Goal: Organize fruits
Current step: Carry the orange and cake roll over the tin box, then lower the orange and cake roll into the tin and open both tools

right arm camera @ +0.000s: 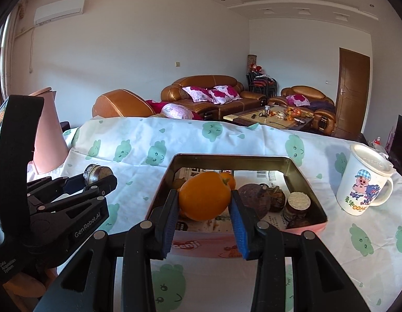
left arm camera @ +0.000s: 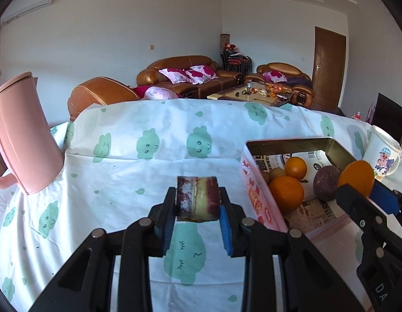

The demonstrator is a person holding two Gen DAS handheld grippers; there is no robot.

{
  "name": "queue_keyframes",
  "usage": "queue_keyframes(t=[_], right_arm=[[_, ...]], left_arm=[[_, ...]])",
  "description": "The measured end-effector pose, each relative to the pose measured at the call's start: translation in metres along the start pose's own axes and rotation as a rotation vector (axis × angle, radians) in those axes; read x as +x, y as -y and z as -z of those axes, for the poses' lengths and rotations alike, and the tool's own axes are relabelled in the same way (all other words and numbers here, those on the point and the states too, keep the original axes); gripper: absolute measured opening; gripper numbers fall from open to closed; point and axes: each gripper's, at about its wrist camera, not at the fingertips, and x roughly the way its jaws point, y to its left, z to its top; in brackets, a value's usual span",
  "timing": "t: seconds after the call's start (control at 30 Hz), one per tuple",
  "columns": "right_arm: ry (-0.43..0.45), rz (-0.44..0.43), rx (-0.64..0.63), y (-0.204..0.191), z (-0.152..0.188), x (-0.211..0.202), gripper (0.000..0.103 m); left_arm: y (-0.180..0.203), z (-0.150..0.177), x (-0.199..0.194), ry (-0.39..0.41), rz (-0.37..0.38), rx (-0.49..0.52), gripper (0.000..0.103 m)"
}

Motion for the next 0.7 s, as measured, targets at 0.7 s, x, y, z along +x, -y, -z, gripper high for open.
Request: queue_keyframes(t=[0.7], right_arm=[[0.025,0.127,0.075,0.08,-0.003,-0.01,0.041]], left_arm=[[0.08,-0.012,-0.017,0.084,0.083,0.115,0.032]])
